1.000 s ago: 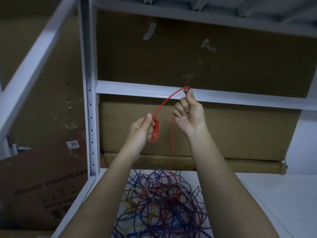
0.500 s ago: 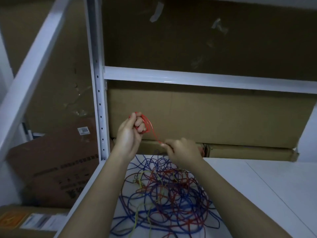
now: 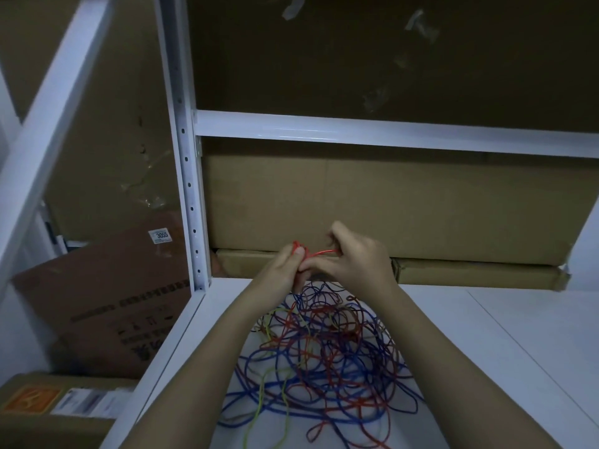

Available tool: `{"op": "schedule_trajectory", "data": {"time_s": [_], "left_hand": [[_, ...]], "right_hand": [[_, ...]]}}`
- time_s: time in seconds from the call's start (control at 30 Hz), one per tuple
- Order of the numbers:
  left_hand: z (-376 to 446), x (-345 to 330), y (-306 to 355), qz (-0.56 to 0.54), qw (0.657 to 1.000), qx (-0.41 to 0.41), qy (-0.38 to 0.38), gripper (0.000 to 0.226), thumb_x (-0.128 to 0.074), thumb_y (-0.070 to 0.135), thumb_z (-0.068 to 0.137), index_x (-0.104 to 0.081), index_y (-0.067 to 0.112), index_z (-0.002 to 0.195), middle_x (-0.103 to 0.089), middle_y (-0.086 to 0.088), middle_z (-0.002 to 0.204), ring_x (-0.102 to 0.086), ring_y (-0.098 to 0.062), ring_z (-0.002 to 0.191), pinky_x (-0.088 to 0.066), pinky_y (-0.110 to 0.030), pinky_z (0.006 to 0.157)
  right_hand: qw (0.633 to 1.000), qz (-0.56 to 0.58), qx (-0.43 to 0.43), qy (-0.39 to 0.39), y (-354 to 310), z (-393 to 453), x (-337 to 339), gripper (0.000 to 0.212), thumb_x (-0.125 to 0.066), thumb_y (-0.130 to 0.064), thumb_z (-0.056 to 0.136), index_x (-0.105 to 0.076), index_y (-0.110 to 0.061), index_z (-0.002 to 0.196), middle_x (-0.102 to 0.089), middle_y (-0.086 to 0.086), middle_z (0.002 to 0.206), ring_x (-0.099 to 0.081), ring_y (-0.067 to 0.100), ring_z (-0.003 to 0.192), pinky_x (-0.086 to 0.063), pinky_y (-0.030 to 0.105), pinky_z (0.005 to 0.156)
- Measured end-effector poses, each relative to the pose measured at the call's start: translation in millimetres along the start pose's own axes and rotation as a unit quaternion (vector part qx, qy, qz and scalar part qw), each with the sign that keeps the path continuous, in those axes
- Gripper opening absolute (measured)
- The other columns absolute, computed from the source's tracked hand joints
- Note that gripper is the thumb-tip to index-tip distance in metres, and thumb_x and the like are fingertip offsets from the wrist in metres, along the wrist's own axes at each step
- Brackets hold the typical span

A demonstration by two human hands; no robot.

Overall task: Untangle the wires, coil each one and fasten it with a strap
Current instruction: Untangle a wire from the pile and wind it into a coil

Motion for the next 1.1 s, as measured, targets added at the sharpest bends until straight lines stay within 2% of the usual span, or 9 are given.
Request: {"op": "schedule_trajectory", "data": {"time_s": [0.17, 0.27, 0.4, 0.47, 0.57, 0.67, 0.87, 1.03, 1.1], "left_hand": [[-10, 6, 3, -0.026, 0.998, -0.016, -0.049, 0.044, -0.035, 0.048, 0.101, -0.057, 0.017, 0.08, -0.039, 0.012, 0.052, -0.032, -0.005, 0.046, -0.028, -0.019, 0.048], [-11, 15, 9, -0.198, 0.98, -0.005, -0.003, 0.038, -0.034, 0.033, 0.102, -0.052, 0.012, 0.076, -0.031, 0.009, 0.049, -0.025, -0.005, 0.041, -0.025, -0.016, 0.042], [-5, 15, 22, -0.357, 0.934, -0.01, -0.013, 0.038, -0.035, 0.038, 0.097, -0.049, 0.009, 0.076, -0.025, 0.01, 0.045, -0.02, -0.004, 0.037, -0.019, -0.017, 0.04], [-2, 14, 29, -0.408, 0.913, -0.02, -0.013, 0.037, -0.037, 0.04, 0.094, -0.05, 0.01, 0.077, -0.026, 0.01, 0.045, -0.02, -0.003, 0.036, -0.017, -0.018, 0.042], [6, 15, 42, -0.385, 0.922, -0.039, 0.009, 0.04, -0.031, 0.035, 0.102, -0.05, 0.009, 0.077, -0.027, 0.009, 0.046, -0.022, -0.005, 0.038, -0.017, -0.021, 0.045], [12, 16, 52, -0.386, 0.921, -0.044, 0.033, 0.043, -0.027, 0.033, 0.105, -0.049, 0.01, 0.076, -0.026, 0.008, 0.044, -0.021, -0.005, 0.036, -0.017, -0.02, 0.043], [9, 30, 57, -0.44, 0.895, -0.04, 0.066, 0.044, -0.025, 0.033, 0.105, -0.048, 0.01, 0.076, -0.025, 0.009, 0.042, -0.02, -0.003, 0.034, -0.012, -0.022, 0.046], [12, 34, 55, -0.404, 0.901, -0.075, 0.138, 0.035, -0.022, 0.027, 0.106, -0.047, 0.01, 0.09, -0.034, 0.004, 0.06, -0.032, -0.007, 0.048, -0.032, -0.02, 0.055], [19, 32, 47, -0.312, 0.935, -0.054, 0.161, 0.025, -0.026, 0.026, 0.106, -0.046, 0.013, 0.098, -0.041, 0.003, 0.07, -0.041, -0.007, 0.057, -0.036, -0.024, 0.065]], "right_hand": [[0.918, 0.318, -0.187, -0.147, 33, -3, -13, 0.016, -0.073, -0.027, 0.082, -0.061, -0.022, 0.073, -0.049, -0.013, 0.06, -0.041, -0.001, 0.054, -0.035, 0.011, 0.054], [0.929, 0.28, -0.184, -0.157, 44, -18, -19, 0.023, -0.057, -0.021, 0.095, -0.064, -0.034, 0.077, -0.058, -0.016, 0.066, -0.05, 0.0, 0.062, -0.038, 0.01, 0.059], [0.922, 0.257, -0.238, -0.167, 39, -27, -34, 0.027, -0.043, -0.021, 0.101, -0.054, -0.027, 0.077, -0.052, -0.008, 0.066, -0.049, 0.004, 0.058, -0.046, 0.032, 0.063], [0.907, 0.304, -0.274, -0.101, 35, -1, -27, 0.025, -0.04, -0.024, 0.102, -0.052, -0.027, 0.08, -0.049, -0.011, 0.064, -0.048, -0.003, 0.049, -0.047, 0.035, 0.059], [0.912, 0.34, -0.229, 0.018, 27, 56, 2, 0.025, -0.044, -0.02, 0.101, -0.055, -0.027, 0.081, -0.048, -0.019, 0.052, -0.039, -0.003, 0.046, -0.034, 0.017, 0.053], [0.908, 0.371, -0.189, 0.047, 25, 78, 7, 0.022, -0.047, -0.015, 0.1, -0.059, -0.022, 0.083, -0.043, -0.016, 0.051, -0.035, 0.0, 0.049, -0.029, 0.016, 0.05], [0.912, 0.275, -0.245, -0.18, 46, 2, -54, 0.024, -0.044, -0.024, 0.101, -0.057, -0.028, 0.081, -0.047, -0.011, 0.063, -0.041, 0.004, 0.055, -0.032, 0.022, 0.057], [0.904, 0.308, -0.237, -0.18, 30, -35, -64, 0.026, -0.045, -0.03, 0.101, -0.061, -0.028, 0.081, -0.048, -0.014, 0.058, -0.041, 0.004, 0.053, -0.032, 0.021, 0.056], [0.898, 0.337, -0.202, -0.196, 18, -44, -60, 0.025, -0.047, -0.028, 0.1, -0.064, -0.021, 0.084, -0.042, -0.014, 0.054, -0.036, 0.004, 0.05, -0.031, 0.018, 0.053]]}}
Point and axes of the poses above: each hand's wrist, its own z-axis towards the middle knuckle, its own x-axis out of the back of the hand, y = z × x, the point moved 3 cm from there along z, towards the middle knuckle
